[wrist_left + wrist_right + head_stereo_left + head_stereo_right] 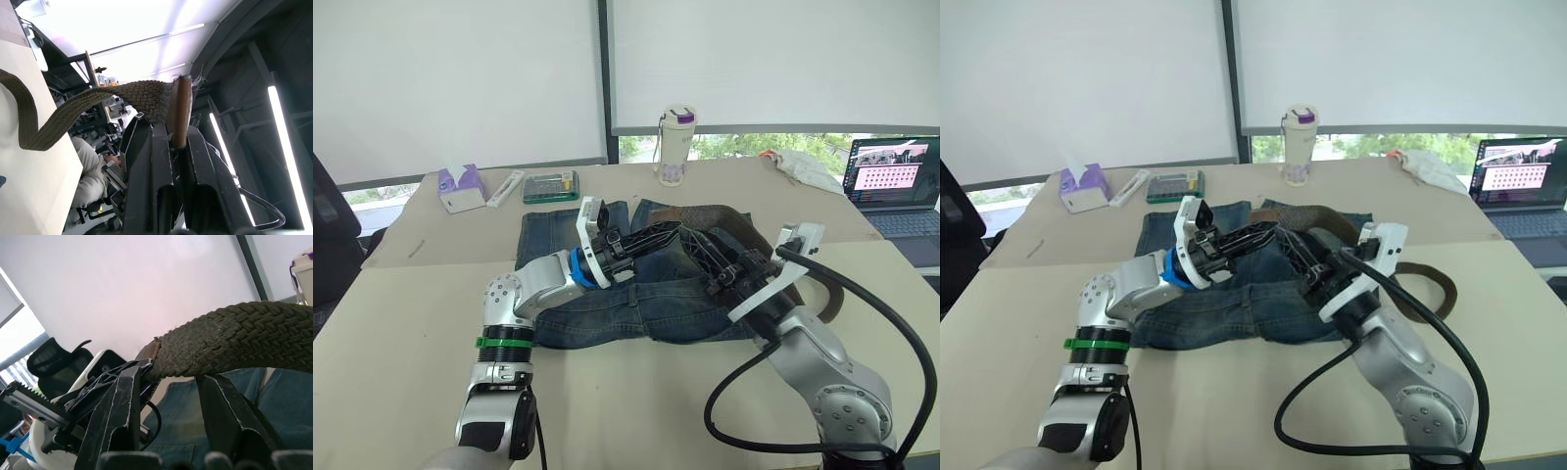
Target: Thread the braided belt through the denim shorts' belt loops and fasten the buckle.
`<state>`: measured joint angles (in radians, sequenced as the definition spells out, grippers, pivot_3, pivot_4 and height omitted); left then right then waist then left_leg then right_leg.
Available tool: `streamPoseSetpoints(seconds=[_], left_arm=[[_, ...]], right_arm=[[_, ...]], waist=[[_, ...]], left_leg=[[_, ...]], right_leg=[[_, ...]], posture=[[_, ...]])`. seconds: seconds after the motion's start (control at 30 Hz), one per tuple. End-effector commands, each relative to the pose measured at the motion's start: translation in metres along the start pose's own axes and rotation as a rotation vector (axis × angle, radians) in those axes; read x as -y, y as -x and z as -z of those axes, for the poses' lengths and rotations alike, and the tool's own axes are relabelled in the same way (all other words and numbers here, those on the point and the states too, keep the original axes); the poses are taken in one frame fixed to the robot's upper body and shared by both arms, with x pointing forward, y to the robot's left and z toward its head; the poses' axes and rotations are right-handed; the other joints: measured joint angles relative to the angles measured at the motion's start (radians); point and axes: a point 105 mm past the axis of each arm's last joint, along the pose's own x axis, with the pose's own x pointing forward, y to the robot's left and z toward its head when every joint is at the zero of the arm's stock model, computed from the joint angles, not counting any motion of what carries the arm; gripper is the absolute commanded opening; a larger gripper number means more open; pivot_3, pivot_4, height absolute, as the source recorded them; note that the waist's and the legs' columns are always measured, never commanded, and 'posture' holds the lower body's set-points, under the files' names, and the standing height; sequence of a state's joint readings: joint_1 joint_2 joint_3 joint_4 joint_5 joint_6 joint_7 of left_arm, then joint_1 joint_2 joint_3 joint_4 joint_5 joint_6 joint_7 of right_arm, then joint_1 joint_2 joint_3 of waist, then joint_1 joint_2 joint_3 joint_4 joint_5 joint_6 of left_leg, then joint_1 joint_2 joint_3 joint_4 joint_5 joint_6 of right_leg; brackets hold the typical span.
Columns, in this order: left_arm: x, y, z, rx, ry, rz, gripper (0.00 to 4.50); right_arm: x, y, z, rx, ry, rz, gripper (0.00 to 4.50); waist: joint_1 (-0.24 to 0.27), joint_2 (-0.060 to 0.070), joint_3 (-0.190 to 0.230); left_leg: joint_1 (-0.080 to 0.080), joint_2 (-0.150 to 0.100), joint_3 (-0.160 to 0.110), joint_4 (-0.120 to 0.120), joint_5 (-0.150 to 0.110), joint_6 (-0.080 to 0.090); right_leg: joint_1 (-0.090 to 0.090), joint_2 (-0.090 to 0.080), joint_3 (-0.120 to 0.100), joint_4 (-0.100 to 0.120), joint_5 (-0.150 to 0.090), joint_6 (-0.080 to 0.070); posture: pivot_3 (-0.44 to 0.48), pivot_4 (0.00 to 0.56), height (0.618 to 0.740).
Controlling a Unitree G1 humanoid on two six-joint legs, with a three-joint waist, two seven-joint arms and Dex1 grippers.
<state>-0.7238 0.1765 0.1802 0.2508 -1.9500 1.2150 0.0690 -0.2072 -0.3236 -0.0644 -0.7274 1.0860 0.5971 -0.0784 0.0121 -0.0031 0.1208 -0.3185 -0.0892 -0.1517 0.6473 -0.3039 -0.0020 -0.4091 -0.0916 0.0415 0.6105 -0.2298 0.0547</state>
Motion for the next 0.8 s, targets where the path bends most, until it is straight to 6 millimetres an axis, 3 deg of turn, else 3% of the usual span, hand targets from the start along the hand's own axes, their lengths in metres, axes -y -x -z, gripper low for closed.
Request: streamPoseSetpoints(seconds=[0.03, 0.33, 0.53, 0.8], left_arm=[[0.011, -0.002, 0.004, -0.04, -0.033, 0.03, 0.0], [0.009, -0.001, 0.007, -0.045, -0.033, 0.023, 0.0], [0.006, 0.003, 0.011, -0.057, -0.035, 0.018, 0.0], [0.004, 0.006, 0.009, -0.056, -0.034, 0.009, 0.0]], right_arm=[[-0.004, 0.004, -0.021, 0.103, -0.027, -0.009, 1.97], [-0.001, 0.004, -0.026, 0.111, -0.089, -0.004, 1.97], [0.003, 0.003, -0.024, 0.097, -0.081, 0.014, 0.1], [0.008, 0.003, -0.025, 0.1, -0.074, 0.045, 0.04]], waist=[[0.0, 0.0, 0.0], [0.0, 0.0, 0.0], [-0.001, 0.0, 0.0], [-0.001, 0.0, 0.0]], left_leg=[[0.0, 0.0, 0.0, 0.0, 0.0, 0.0], [0.0, 0.0, 0.0, -0.001, 0.0, 0.0], [0.0, 0.0, 0.0, -0.002, 0.0, 0.0], [-0.001, 0.0, 0.0, -0.002, 0.0, -0.001]], right_leg=[[0.0, 0.0, 0.0, 0.0, 0.0, 0.0], [-0.001, 0.0, 0.0, 0.0, 0.0, 0.0], [-0.001, 0.0, 0.0, 0.0, 0.0, 0.0], [-0.002, 0.0, 0.0, 0.0, 0.0, 0.0]], posture=[[0.0, 0.15, 0.74], [0.0, 0.15, 0.74], [0.0, 0.15, 0.74], [0.0, 0.15, 0.74]])
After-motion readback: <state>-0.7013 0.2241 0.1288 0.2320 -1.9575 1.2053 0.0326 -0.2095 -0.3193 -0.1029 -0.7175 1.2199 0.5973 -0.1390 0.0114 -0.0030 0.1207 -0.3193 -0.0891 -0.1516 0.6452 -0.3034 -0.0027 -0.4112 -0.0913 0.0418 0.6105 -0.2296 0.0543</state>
